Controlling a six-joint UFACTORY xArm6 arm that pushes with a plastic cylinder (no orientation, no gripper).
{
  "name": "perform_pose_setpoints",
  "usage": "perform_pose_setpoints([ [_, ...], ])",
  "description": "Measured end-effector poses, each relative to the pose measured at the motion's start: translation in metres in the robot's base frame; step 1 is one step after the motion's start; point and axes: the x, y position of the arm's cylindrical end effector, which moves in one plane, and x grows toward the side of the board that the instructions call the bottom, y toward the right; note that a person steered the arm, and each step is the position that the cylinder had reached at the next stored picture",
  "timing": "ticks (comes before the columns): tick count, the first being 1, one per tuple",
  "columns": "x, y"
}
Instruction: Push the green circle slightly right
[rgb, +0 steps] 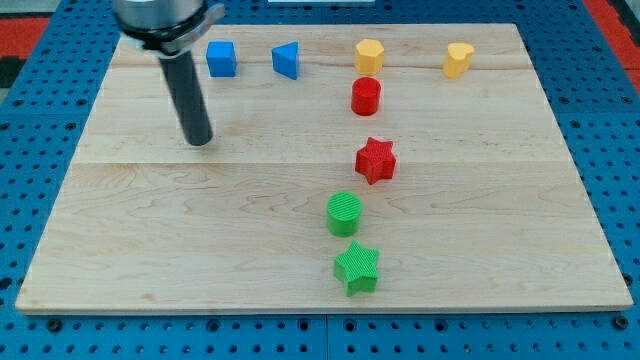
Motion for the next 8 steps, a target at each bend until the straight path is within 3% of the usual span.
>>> perform_pose_setpoints([
  [2, 0.076, 0.023],
  [5, 0.114, 0.199],
  [6, 0.115, 0.180],
  [7, 0.126, 0.109],
  [8, 0.162, 0.106],
])
